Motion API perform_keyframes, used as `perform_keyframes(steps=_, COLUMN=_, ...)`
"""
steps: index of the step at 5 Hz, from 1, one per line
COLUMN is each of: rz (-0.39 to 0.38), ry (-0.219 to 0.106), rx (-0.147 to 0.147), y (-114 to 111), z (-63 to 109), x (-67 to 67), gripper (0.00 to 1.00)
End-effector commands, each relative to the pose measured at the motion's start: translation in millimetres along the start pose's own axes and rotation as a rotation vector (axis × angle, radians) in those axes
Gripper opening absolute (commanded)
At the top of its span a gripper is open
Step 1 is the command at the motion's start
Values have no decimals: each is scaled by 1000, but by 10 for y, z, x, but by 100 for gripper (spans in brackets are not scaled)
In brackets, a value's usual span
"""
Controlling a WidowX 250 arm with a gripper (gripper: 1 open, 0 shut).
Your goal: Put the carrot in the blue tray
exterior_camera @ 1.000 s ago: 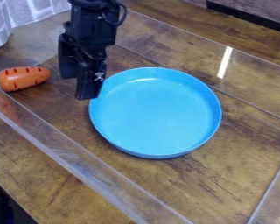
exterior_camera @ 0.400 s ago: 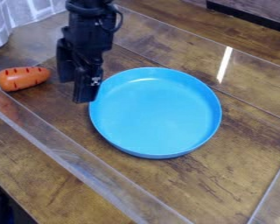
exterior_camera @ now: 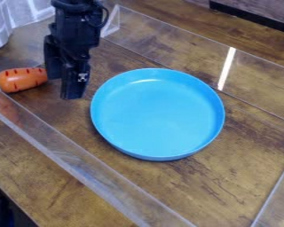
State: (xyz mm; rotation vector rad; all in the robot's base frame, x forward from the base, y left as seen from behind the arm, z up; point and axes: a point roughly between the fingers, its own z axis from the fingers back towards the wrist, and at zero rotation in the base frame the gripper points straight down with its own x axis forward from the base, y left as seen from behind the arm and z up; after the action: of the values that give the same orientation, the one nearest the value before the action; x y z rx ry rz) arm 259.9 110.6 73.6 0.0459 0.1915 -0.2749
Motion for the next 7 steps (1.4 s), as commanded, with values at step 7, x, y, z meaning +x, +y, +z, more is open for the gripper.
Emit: perform_keyframes(steps=7, rz=71, ry=-76, rx=36, y=267, z=49, x=-129, gripper=100)
